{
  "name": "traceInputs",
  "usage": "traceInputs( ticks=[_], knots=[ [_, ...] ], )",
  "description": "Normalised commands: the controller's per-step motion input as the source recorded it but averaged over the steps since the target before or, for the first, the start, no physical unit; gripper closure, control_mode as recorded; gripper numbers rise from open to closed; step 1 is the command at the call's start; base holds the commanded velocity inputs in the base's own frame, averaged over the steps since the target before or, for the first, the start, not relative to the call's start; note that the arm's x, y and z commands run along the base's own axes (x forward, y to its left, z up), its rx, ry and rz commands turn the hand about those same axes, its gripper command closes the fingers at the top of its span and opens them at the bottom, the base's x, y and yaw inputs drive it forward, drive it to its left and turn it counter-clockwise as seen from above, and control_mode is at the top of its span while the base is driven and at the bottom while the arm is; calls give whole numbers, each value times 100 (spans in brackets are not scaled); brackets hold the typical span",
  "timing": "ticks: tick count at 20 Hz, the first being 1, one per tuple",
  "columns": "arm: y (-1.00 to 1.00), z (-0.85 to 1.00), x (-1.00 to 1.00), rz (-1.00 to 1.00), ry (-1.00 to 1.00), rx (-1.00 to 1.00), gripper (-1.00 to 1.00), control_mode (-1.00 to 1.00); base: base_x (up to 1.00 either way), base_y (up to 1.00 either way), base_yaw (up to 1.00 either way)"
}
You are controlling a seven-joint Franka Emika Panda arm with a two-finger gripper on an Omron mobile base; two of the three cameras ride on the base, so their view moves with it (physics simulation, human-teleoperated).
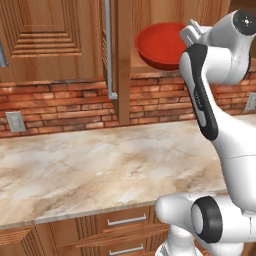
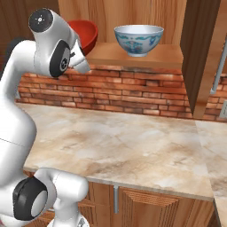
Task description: Open the cabinet. Pick the bowls from the counter and place them in the cabinet. Then close the cabinet.
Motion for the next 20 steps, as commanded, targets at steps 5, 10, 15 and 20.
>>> traceInputs(
  ticks=[5,10,15,20],
  knots=[
    [14,0,44,0,13,5,100,-100,0,0,0],
    [4,0,36,4,7,9,100,-100,0,0,0],
    [11,-3,19,4,2,11,100,-100,0,0,0],
    [2,-8,35,3,0,7,100,-100,0,0,0]
  ],
)
